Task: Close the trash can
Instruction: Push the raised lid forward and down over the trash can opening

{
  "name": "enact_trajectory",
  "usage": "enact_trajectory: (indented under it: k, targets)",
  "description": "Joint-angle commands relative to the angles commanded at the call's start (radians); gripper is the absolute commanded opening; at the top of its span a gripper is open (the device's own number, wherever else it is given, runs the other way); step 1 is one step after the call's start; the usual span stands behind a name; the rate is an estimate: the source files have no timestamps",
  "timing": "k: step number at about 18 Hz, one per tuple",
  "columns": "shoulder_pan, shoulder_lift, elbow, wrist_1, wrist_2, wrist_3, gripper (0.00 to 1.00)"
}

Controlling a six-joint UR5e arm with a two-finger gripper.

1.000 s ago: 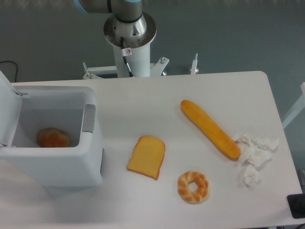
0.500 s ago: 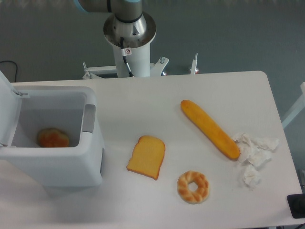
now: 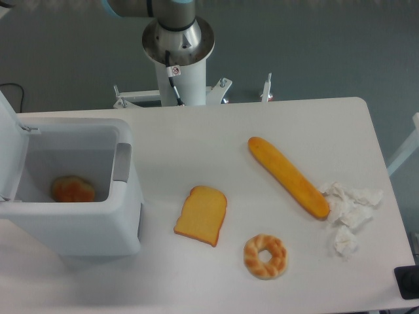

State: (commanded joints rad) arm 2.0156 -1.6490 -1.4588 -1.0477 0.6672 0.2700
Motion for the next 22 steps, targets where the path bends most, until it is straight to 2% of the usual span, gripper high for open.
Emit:
enact_trajectory:
  k: [7, 12, 17, 22]
  targets:
    - [0.032, 0.006, -0.012, 0.002, 0.172, 0.002, 1.0]
    - [0.081, 0.012, -0.014, 0.002, 0.196, 0.003, 1.0]
    - [0.127, 0.032, -0.074, 0.002, 0.259, 0.095, 1.0]
    - [0.163, 0.038, -0.086, 0.002, 0.259, 0.121, 1.0]
